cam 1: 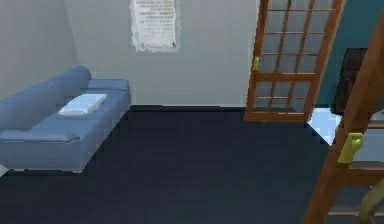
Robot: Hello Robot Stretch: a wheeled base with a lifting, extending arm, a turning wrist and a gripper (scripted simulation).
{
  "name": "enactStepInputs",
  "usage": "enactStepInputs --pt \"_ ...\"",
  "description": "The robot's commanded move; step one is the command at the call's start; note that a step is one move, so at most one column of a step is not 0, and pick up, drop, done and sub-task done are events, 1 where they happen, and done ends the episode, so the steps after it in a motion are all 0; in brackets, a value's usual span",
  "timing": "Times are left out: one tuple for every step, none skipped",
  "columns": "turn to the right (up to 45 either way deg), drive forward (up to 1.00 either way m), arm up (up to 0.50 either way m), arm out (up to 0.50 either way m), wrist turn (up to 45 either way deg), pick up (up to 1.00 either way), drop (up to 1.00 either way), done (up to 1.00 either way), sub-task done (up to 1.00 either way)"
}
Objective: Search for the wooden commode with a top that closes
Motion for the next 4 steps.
enactStepInputs --pt "0.0 0.95 0.00 0.00 0.0 0.00 0.00 0.00 0.00" --pt "36.0 0.00 0.00 0.00 0.0 0.00 0.00 0.00 0.00" --pt "0.0 0.05 0.00 0.00 0.0 0.00 0.00 0.00 0.00" --pt "0.0 0.80 0.00 0.00 0.0 0.00 0.00 0.00 0.00"
